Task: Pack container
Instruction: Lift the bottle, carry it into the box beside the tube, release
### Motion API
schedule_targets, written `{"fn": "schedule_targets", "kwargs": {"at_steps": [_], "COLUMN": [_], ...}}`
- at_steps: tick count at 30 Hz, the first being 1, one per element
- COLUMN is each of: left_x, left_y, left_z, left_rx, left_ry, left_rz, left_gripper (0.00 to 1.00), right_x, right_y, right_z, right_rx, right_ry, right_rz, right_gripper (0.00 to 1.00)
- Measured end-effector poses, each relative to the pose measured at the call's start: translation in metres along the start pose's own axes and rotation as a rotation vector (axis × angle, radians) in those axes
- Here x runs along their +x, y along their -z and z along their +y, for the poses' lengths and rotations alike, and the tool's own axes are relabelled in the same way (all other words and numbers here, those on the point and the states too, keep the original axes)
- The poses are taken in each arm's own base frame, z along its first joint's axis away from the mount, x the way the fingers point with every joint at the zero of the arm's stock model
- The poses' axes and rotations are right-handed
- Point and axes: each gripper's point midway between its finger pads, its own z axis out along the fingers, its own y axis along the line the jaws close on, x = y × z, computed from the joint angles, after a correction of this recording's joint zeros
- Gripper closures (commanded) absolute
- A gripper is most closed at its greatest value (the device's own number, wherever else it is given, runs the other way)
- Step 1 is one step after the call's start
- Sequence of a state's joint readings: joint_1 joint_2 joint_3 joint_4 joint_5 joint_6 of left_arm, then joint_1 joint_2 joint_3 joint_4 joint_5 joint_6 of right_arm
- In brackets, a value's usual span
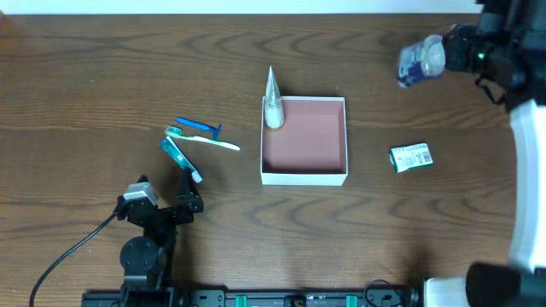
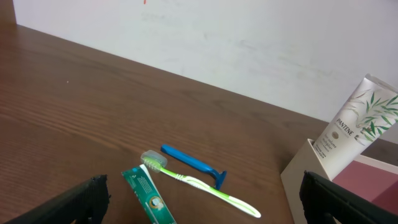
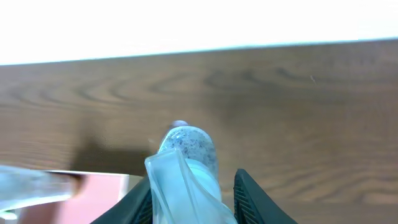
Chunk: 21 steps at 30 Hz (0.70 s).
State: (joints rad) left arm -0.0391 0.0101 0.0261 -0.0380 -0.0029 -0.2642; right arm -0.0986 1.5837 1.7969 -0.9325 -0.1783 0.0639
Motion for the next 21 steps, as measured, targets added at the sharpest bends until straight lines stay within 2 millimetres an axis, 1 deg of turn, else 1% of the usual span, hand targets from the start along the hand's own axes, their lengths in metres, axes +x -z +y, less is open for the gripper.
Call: {"fn": "schedule_targets", "kwargs": {"at_steps": [2, 4, 6, 9, 10, 12, 13, 16, 18, 19, 21], "left_x": [0.000, 0.000, 0.000, 0.000, 0.000, 0.000, 0.000, 0.000, 0.000, 0.000, 0.000], "left_y": [0.000, 0.000, 0.000, 0.000, 0.000, 0.000, 0.000, 0.000, 0.000, 0.000, 0.000], "left_z": [0.000, 0.000, 0.000, 0.000, 0.000, 0.000, 0.000, 0.000, 0.000, 0.000, 0.000], "left_rx": [0.000, 0.000, 0.000, 0.000, 0.000, 0.000, 0.000, 0.000, 0.000, 0.000, 0.000], "left_ry": [0.000, 0.000, 0.000, 0.000, 0.000, 0.000, 0.000, 0.000, 0.000, 0.000, 0.000], "left_rz": [0.000, 0.000, 0.000, 0.000, 0.000, 0.000, 0.000, 0.000, 0.000, 0.000, 0.000], "left_gripper": [0.02, 0.02, 0.02, 0.02, 0.02, 0.02, 0.02, 0.02, 0.02, 0.02, 0.02], "right_x": [-0.005, -0.006, -0.003, 0.005, 0.009, 0.017, 0.020, 0.035, 0.047, 0.051, 0.063], "right_y": [0.016, 0.026, 0.028, 0.024, 0.021, 0.014, 0.011, -0.008, -0.025, -0.031, -0.046], "right_z": [0.013, 0.030, 0.048, 0.078, 0.091, 0.111, 0.118, 0.143, 0.152, 0.156, 0.162], "right_rx": [-0.040, -0.081, -0.123, -0.183, -0.209, -0.242, -0.251, -0.273, -0.265, -0.264, -0.252], "right_ry": [-0.003, -0.004, 0.003, 0.026, 0.037, 0.052, 0.056, 0.077, 0.078, 0.081, 0.083], "right_rz": [-0.034, -0.047, -0.040, -0.010, 0.004, 0.031, 0.042, 0.096, 0.142, 0.158, 0.198], "right_gripper": [0.72, 0.72, 0.71, 0.71, 0.71, 0.71, 0.71, 0.71, 0.72, 0.72, 0.75]}}
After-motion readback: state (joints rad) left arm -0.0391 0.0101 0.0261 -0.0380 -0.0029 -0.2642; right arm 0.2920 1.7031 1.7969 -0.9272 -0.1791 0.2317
